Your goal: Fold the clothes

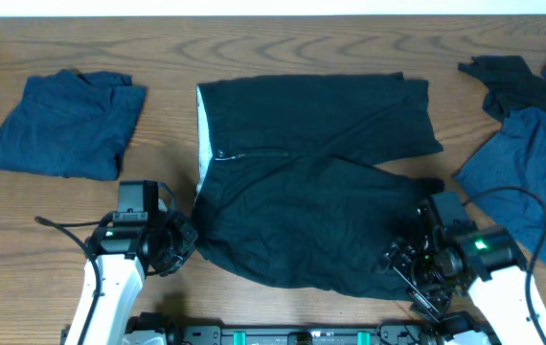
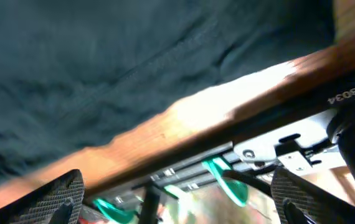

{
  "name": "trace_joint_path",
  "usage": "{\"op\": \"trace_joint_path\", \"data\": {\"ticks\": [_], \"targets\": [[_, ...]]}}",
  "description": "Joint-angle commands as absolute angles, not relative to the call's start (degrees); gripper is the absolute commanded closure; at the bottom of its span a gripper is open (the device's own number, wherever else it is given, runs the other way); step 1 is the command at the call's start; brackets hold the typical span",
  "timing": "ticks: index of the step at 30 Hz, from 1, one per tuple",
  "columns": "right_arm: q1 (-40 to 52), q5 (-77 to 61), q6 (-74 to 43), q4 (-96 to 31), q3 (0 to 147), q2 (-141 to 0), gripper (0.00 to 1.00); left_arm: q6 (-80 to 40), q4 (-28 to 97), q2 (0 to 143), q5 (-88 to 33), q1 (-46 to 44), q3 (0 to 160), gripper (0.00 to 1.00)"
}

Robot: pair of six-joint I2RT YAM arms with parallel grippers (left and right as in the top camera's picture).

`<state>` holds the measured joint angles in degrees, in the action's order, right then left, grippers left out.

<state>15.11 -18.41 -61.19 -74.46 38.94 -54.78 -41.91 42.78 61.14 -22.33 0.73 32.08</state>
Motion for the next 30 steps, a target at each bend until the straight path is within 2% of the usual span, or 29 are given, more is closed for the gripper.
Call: {"op": "trace_joint_path", "data": {"ticks": [1, 9, 19, 30], "targets": [[15.62, -14.57, -69.84, -75.46, 36.14, -52.77, 0.06, -40.69, 43.22, 61.21, -22.55, 0.89, 32.73, 0.94], [15.62, -12.99, -72.44, -72.44, 32.97, -55.55, 0.09, -40.51, 43.51, 61.21, -22.55, 0.89, 32.73, 0.94], [15.84, -12.64, -71.94, -72.34, 32.91, -67.88, 0.09, -40.51, 43.72, 61.21, -22.57, 0.89, 32.73, 0.94], [15.84, -9.19, -73.91, -65.17, 32.88, -78.39, 0.08, -40.49, 44.49, 61.21, -22.55, 0.89, 32.73, 0.94]]}}
